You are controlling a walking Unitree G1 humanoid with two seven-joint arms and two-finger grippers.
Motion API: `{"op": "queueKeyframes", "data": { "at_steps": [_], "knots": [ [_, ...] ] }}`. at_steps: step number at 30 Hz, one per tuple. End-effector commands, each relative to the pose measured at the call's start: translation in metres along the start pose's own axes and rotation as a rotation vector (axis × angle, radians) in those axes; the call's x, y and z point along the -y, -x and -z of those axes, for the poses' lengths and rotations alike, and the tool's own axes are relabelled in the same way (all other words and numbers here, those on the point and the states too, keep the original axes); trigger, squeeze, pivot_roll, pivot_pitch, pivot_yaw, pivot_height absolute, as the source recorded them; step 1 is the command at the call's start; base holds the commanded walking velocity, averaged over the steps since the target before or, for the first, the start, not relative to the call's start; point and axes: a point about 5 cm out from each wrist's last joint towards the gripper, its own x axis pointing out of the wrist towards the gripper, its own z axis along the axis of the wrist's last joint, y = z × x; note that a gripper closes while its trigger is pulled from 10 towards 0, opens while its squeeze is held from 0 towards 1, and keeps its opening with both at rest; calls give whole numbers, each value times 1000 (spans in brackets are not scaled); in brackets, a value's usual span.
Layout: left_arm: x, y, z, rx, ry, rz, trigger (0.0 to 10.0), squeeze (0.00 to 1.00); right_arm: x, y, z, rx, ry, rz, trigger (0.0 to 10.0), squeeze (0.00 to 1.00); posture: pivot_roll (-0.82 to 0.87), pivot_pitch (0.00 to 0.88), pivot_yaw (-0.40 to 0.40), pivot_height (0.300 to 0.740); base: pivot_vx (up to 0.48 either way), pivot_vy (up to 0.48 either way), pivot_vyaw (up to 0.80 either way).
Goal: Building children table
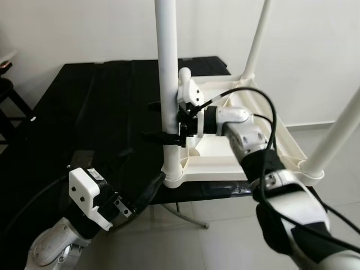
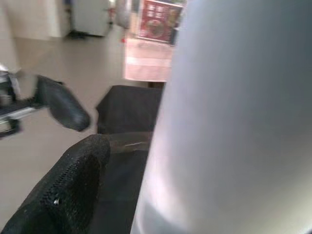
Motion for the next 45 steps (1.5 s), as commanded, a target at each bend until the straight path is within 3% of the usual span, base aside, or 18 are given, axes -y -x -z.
{"op": "queueKeyframes", "data": {
  "at_steps": [1, 6, 8, 9, 10, 20, 23, 26, 27, 29, 31, 34, 35, 39, 40, 41, 44, 45],
  "knots": [
    [0, 3, -3, -15, -15, 4, 10000, 0, -1, -4, -2, -10, 1, -67, 10000, 0, 116, 157, -42, 740, 0, 0, 0],
    [0, 7, -6, -22, -22, -6, 10000, 0, -1, 4, 2, -45, -34, -153, 10000, 0, 125, 165, -44, 740, 0, 0, 0],
    [-1, 8, -7, -27, -24, -11, 10000, 0, -3, 9, 7, -56, -52, -168, 2196, 0, 126, 167, -41, 740, 0, 0, 0],
    [-1, 8, -7, -27, -24, -11, 10000, 0, -3, 9, 7, -56, -52, -168, 2196, 0, 126, 167, -41, 740, 0, 0, 0],
    [-1, 9, -7, -30, -25, -13, 10000, 0, -4, 11, 10, -58, -59, -171, 0, 0, 124, 168, -40, 740, 0, 0, 0],
    [-2, 10, -6, -37, -25, -20, 10000, 0, -6, 16, 22, -30, -57, -109, 0, 0, 69, 167, -48, 740, 0, 0, 0],
    [-2, 11, -5, -38, -23, -22, 10000, 0, -2, 16, 28, -28, -55, 41, 0, 0, 51, 165, -39, 740, 0, 0, 0],
    [-2, 12, -5, -42, -17, -19, 10000, 0, -4, 17, 55, -64, -127, 375, 0, 0, 39, 169, -24, 740, 0, 0, 0],
    [-2, 12, -5, -42, -17, -19, 10000, 0, -4, 17, 55, -64, -127, 375, 0, 0, 39, 169, -24, 740, 0, 0, 0],
    [-4, 13, -4, -48, -11, -16, 10000, 0, -33, 11, 93, -158, -257, 818, 0, 0, 25, 174, -4, 740, 0, 0, 0],
    [-5, 13, -3, -50, -8, -12, 10000, 0, -52, 10, 104, -183, -316, 951, 0, 0, 22, 173, 0, 740, 0, 0, 0],
    [-6, 11, -3, -49, -4, -5, 10000, 0, -67, 3, 107, -195, -334, 1005, 0, 0, 9, 171, 8, 740, 0, 0, 0],
    [-9, 6, 0, -44, 0, 9, 10000, 0, -71, -17, 102, -158, -336, 977, 0, 0, -10, 153, 17, 740, 0, 0, 0],
    [-10, 0, 1, -31, -2, 25, 10000, 0, -60, -31, 88, -108, -294, 930, 0, 0, -14, 141, 15, 740, 0, 0, 0],
    [-10, -1, 1, -25, -3, 27, 10000, 0, -55, -30, 80, -96, -280, 943, 902, 0, -14, 138, 13, 740, 0, 0, 0],
    [-11, -1, 0, -23, -3, 27, 10000, 0, -57, -30, 71, -104, -280, 955, 10000, 0, -14, 133, 14, 740, 0, 0, 0],
    [-10, -1, 1, -23, -3, 26, 10000, 0, -57, -29, 66, -94, -275, 934, 10000, 0, -14, 133, 14, 740, 0, 0, 0],
    [-10, 0, 1, -24, -1, 27, 10000, 0, -56, -28, 58, -58, -254, 893, 10000, 286, -12, 132, 13, 740, 0, 0, 0]
  ]
}}
